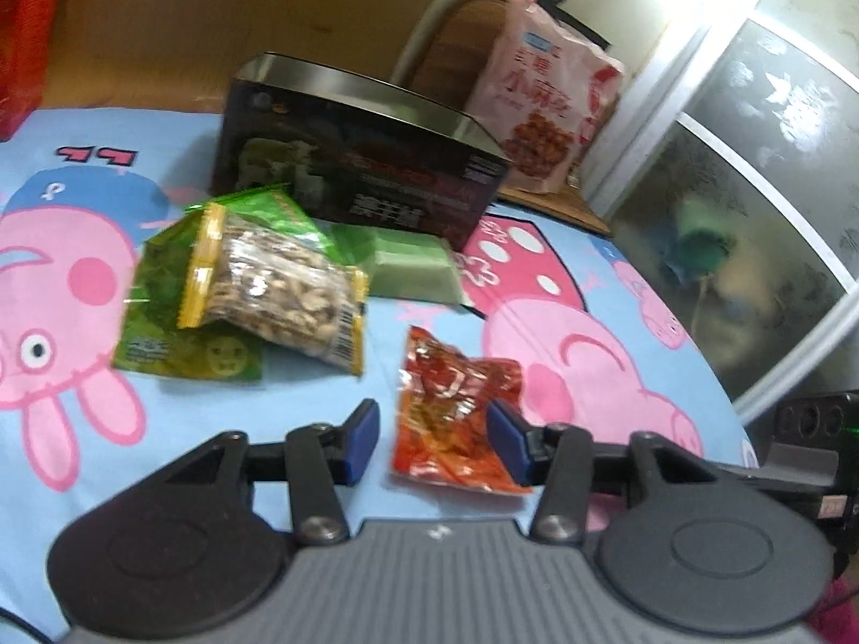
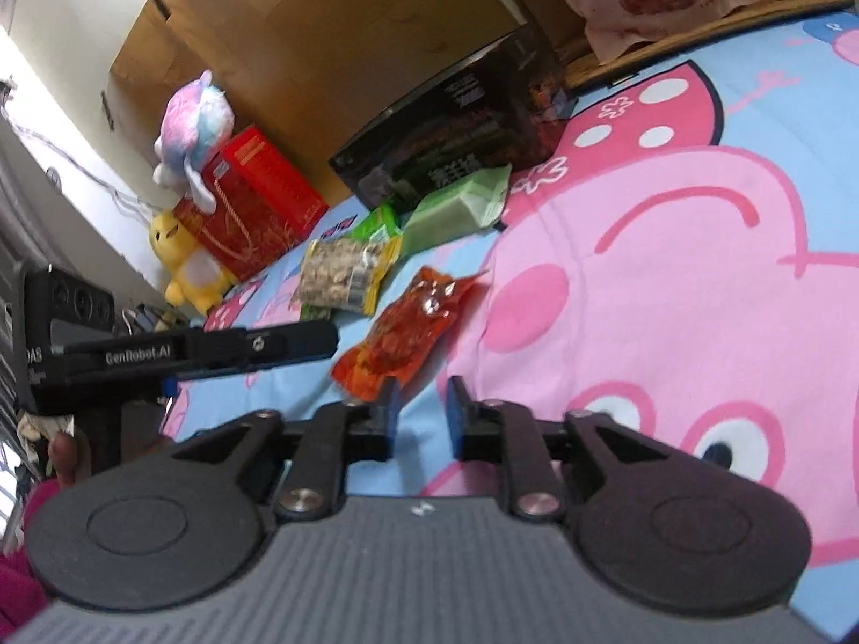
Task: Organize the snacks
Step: 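Reach the right gripper to the orange spicy snack packet and close on it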
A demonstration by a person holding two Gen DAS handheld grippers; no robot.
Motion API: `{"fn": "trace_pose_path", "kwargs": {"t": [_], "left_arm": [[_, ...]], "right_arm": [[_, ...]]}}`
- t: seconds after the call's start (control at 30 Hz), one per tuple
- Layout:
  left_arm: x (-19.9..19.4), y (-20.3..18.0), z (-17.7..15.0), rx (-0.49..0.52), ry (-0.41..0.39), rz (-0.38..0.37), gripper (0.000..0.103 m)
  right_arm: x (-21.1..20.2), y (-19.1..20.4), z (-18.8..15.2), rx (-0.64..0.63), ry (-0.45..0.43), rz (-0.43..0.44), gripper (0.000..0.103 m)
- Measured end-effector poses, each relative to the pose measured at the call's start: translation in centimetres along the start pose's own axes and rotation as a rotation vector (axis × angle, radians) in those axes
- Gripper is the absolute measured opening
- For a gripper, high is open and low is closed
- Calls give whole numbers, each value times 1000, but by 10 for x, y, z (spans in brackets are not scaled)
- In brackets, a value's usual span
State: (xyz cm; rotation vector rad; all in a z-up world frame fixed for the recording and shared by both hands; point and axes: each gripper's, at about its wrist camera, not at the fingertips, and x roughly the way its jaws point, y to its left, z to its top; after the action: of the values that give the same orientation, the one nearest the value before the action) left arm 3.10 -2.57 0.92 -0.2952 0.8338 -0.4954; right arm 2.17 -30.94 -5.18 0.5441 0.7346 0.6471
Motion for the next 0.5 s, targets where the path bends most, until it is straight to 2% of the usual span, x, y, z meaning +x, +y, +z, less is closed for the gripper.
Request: {"fn": "trace_pose_path", "kwargs": {"t": [0.13,0.3,0.5], "left_arm": [[2,4,5,-17,8,-5,51],[14,-4,2,12,53,-4,48],[13,-10,-1,40,47,23,48]], "right_arm": [[4,-7,5,48,-2,25,25],[11,-8,10,53,-2,40,26],[23,-13,17,89,-1,78,26]]}}
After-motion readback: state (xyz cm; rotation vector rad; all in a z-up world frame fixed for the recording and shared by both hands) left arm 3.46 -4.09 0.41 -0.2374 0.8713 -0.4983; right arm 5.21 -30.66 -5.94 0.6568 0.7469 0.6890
